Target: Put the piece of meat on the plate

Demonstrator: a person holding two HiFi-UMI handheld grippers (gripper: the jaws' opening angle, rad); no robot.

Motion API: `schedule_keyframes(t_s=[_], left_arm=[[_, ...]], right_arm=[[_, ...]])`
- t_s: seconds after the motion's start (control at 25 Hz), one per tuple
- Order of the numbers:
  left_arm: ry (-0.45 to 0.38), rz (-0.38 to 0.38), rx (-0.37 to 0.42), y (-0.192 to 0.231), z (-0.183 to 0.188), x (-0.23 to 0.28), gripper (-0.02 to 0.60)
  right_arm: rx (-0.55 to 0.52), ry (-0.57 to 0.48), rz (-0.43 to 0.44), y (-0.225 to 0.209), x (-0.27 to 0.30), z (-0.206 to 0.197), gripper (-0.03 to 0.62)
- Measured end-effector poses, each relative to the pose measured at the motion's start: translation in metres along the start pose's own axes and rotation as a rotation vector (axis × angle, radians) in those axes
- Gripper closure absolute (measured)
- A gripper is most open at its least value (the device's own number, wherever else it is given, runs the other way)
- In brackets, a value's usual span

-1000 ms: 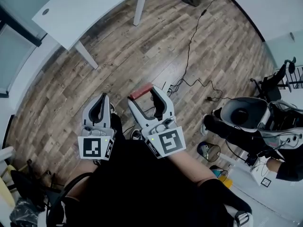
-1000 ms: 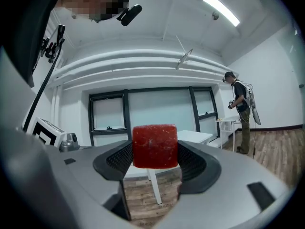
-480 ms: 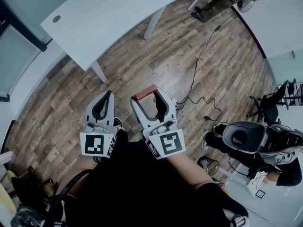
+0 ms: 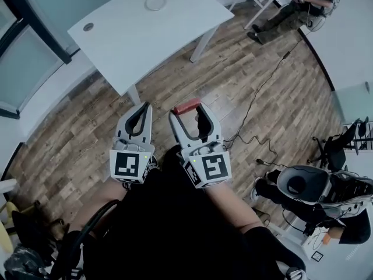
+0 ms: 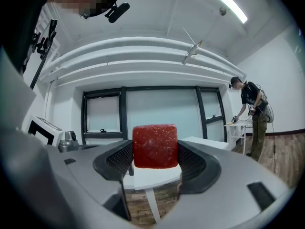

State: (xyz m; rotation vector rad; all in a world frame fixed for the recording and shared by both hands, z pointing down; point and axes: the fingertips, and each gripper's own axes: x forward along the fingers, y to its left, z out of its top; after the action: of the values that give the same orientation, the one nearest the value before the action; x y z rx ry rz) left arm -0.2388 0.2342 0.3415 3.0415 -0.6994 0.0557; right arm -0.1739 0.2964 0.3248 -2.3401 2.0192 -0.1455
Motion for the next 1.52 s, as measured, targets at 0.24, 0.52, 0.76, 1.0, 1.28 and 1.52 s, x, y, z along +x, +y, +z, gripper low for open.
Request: schedule_keyframes(t_s=[0.24, 0.52, 0.76, 1.0, 1.28, 1.52], left_arm=[[0.032, 0.002, 0.027, 0.013, -0.014, 0.04, 0.578], [0.045, 0.041, 0.04, 0.026, -0.013, 0.113, 0.578], [0.027, 0.049, 0.063, 0.027, -0.003, 0.195, 0.578], [0.039, 0.071, 0.072, 0.023, 0.002, 0.247, 0.578], [0.071, 0.116, 0.08, 0.037, -0.007, 0.279, 0.578], [0.08, 0.132, 0.075, 0.05, -0.007, 0.288, 0.578]], right_arm=[[0.019, -0.003, 0.012, -0.025, 0.033, -0.008, 0.303], [0.045, -0.005, 0.048, -0.078, 0.087, -0.003, 0.303], [0.014, -0.037, 0.092, -0.128, 0.139, 0.011, 0.303], [0.024, -0.026, 0.132, -0.171, 0.173, 0.017, 0.303], [0.045, -0.024, 0.132, -0.204, 0.199, 0.016, 0.303], [0.047, -0.014, 0.115, -0.213, 0.212, 0.014, 0.303]])
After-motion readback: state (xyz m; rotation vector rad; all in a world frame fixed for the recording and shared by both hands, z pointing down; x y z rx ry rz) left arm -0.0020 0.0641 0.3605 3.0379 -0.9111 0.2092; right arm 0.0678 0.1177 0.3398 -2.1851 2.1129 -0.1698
